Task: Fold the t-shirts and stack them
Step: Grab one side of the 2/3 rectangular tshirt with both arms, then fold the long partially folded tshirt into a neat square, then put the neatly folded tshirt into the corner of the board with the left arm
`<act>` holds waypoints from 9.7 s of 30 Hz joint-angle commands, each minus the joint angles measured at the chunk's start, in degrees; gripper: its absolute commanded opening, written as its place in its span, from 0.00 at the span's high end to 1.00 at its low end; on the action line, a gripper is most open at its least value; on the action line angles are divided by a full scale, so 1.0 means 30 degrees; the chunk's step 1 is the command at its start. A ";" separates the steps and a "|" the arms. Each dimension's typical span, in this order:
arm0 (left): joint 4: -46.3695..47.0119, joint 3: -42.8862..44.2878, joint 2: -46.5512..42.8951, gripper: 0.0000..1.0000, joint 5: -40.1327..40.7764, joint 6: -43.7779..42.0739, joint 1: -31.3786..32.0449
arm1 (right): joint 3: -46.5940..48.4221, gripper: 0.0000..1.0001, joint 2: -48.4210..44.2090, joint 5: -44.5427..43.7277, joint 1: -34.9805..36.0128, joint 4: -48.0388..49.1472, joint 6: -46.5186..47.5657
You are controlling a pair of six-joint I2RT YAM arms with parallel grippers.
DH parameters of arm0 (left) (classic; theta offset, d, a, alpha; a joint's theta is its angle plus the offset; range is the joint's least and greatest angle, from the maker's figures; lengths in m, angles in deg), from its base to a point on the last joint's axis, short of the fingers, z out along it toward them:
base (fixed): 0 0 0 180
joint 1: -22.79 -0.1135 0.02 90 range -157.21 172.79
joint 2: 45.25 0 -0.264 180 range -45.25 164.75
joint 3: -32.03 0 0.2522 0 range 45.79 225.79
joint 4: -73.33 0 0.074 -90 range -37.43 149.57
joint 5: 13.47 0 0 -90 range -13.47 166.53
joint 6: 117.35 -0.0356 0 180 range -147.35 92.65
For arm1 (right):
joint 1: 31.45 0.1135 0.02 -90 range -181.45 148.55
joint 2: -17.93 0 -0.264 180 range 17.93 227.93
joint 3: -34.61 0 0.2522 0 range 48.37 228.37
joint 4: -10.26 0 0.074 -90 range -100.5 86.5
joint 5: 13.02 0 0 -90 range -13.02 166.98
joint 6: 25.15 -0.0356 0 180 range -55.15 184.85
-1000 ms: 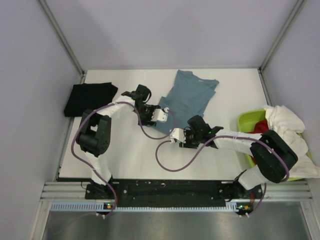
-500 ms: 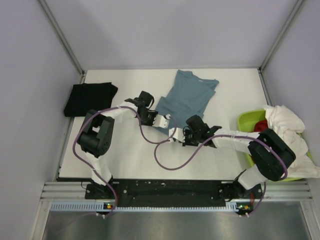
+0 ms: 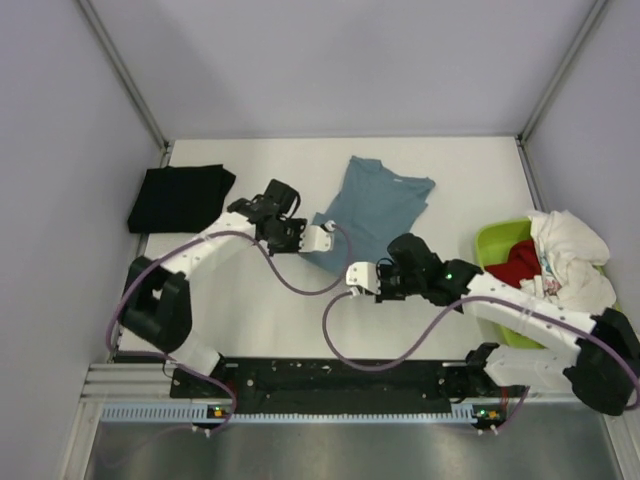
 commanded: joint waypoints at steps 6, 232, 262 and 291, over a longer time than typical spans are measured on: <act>-1.0121 0.1186 -0.6196 1.00 -0.0802 0.4945 0.0535 | 0.2983 1.00 -0.5877 0.5066 0.2752 -0.7277 -0.2916; 0.8283 1.1009 0.7104 0.07 1.4235 0.4732 -1.0453 | 0.7233 0.01 0.5132 -0.2077 -1.1311 -0.3617 -1.7744; 0.4527 0.1654 0.4668 0.45 1.2354 0.9631 -0.7842 | 0.7613 0.01 0.5924 -0.1343 -1.1047 -0.3559 -1.7802; 2.2924 -1.4928 -0.7931 0.01 0.4531 2.0179 -0.5761 | -0.5158 0.01 -0.3130 -0.7379 -1.1106 1.1089 -1.9150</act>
